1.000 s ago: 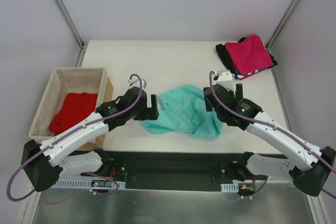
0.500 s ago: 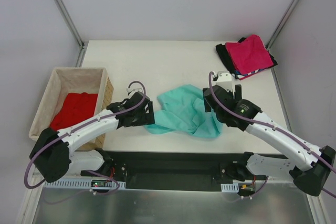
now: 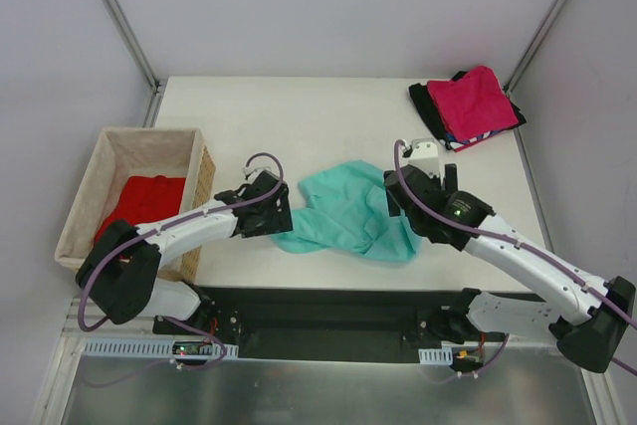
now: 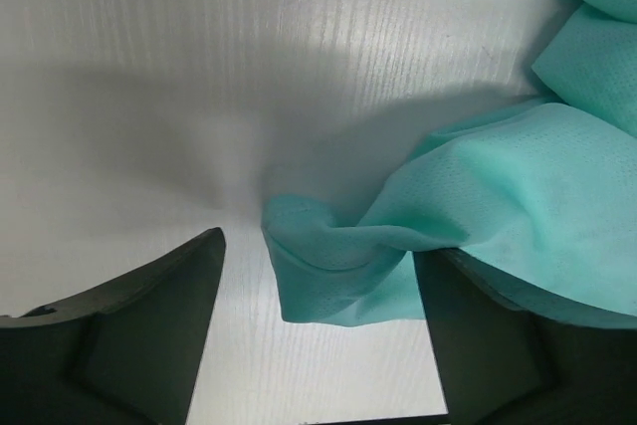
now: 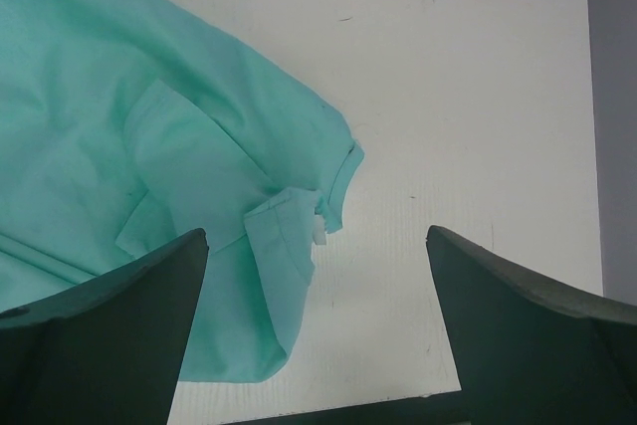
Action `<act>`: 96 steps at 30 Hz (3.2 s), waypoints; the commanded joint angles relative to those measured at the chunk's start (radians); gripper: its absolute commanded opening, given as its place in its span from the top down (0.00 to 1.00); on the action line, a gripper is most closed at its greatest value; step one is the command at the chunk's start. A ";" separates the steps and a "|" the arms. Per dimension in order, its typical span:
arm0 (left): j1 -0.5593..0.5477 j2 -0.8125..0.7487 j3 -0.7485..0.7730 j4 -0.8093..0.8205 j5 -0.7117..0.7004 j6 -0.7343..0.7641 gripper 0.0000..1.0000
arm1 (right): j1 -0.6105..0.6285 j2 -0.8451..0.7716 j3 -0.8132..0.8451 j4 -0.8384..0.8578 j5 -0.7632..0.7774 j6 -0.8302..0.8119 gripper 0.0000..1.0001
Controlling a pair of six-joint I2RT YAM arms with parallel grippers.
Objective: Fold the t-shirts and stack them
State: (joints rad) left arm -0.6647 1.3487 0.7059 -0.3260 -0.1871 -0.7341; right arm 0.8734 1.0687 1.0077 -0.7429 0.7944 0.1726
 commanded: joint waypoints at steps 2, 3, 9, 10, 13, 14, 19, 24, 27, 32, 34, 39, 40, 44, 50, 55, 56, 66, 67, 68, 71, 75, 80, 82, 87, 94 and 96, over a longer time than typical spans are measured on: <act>0.024 0.015 0.052 0.039 0.000 0.022 0.36 | 0.004 -0.019 -0.050 0.025 -0.023 0.021 0.03; 0.027 0.012 0.053 0.039 0.000 0.028 0.42 | 0.004 -0.018 -0.060 0.034 -0.030 0.022 0.03; 0.047 -0.016 0.058 0.038 0.006 0.041 0.58 | 0.001 0.046 -0.129 0.075 -0.069 0.051 0.01; 0.048 -0.017 0.056 0.036 0.008 0.044 0.59 | -0.001 0.059 -0.138 0.083 -0.072 0.056 0.03; 0.053 -0.037 0.049 0.038 0.008 0.044 0.61 | -0.004 0.102 -0.169 0.122 -0.087 0.074 0.07; 0.056 -0.042 0.046 0.036 0.008 0.044 0.61 | -0.008 0.121 -0.176 0.134 -0.087 0.083 0.08; 0.071 -0.066 0.037 0.030 0.011 0.059 0.64 | -0.031 0.175 -0.219 0.188 -0.110 0.102 0.22; 0.085 -0.076 0.033 0.025 0.012 0.071 0.65 | -0.062 0.206 -0.231 0.218 -0.121 0.097 0.36; 0.091 -0.079 0.032 0.021 0.012 0.075 0.66 | -0.080 0.221 -0.231 0.230 -0.126 0.090 0.51; 0.103 -0.085 0.032 0.016 0.009 0.081 0.66 | -0.105 0.243 -0.231 0.250 -0.141 0.077 0.55; 0.108 -0.086 0.032 0.013 0.012 0.085 0.67 | -0.111 0.249 -0.231 0.260 -0.147 0.073 0.58; 0.123 -0.095 0.021 0.008 0.011 0.087 0.67 | -0.123 0.261 -0.247 0.281 -0.165 0.071 0.76; 0.125 -0.095 0.018 0.008 0.011 0.087 0.67 | -0.129 0.263 -0.251 0.284 -0.167 0.073 0.79; 0.135 -0.111 0.010 0.005 0.011 0.088 0.68 | -0.131 0.263 -0.261 0.287 -0.176 0.079 0.99; 0.142 -0.186 0.056 -0.059 -0.015 0.114 0.88 | -0.122 0.180 -0.198 0.219 -0.153 0.056 0.99; 0.140 -0.302 0.208 -0.149 -0.064 0.171 1.00 | -0.065 0.056 -0.017 0.085 -0.038 -0.013 0.99; 0.140 -0.337 0.236 -0.171 -0.066 0.197 1.00 | -0.054 0.044 0.055 0.050 0.001 -0.030 0.99; 0.140 -0.427 0.622 -0.249 0.001 0.384 1.00 | 0.103 -0.018 0.432 0.082 0.134 -0.363 0.99; 0.140 -0.434 0.644 -0.255 0.003 0.406 1.00 | 0.125 -0.024 0.452 0.098 0.143 -0.422 0.99; 0.140 -0.439 0.665 -0.258 0.009 0.415 1.00 | 0.146 -0.030 0.478 0.121 0.175 -0.450 0.99; 0.140 -0.462 0.747 -0.274 0.020 0.449 1.00 | 0.252 -0.032 0.574 0.161 0.280 -0.583 0.99; 0.140 -0.474 0.887 -0.307 0.049 0.496 1.00 | 0.419 -0.027 0.637 0.316 0.411 -0.826 0.99; 0.140 -0.464 1.024 -0.354 0.055 0.530 1.00 | 0.533 -0.006 0.675 0.605 0.522 -1.120 0.99; 0.140 -0.453 1.075 -0.378 0.054 0.538 1.00 | 0.553 0.007 0.684 0.645 0.532 -1.177 0.99; 0.140 -0.421 1.035 -0.401 0.026 0.539 1.00 | 0.521 -0.010 0.585 0.668 0.528 -1.142 0.99; 0.140 -0.430 0.752 -0.335 0.075 0.454 1.00 | 0.346 -0.096 0.346 0.225 0.387 -0.533 0.99; 0.140 -0.462 0.595 -0.302 0.109 0.414 1.00 | 0.282 -0.121 0.228 0.144 0.339 -0.423 0.99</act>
State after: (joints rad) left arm -0.5346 0.9096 1.4906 -0.6762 -0.1379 -0.2466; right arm 1.2419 1.0012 1.3685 -0.3355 1.2289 -0.6231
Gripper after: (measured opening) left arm 0.003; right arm 0.022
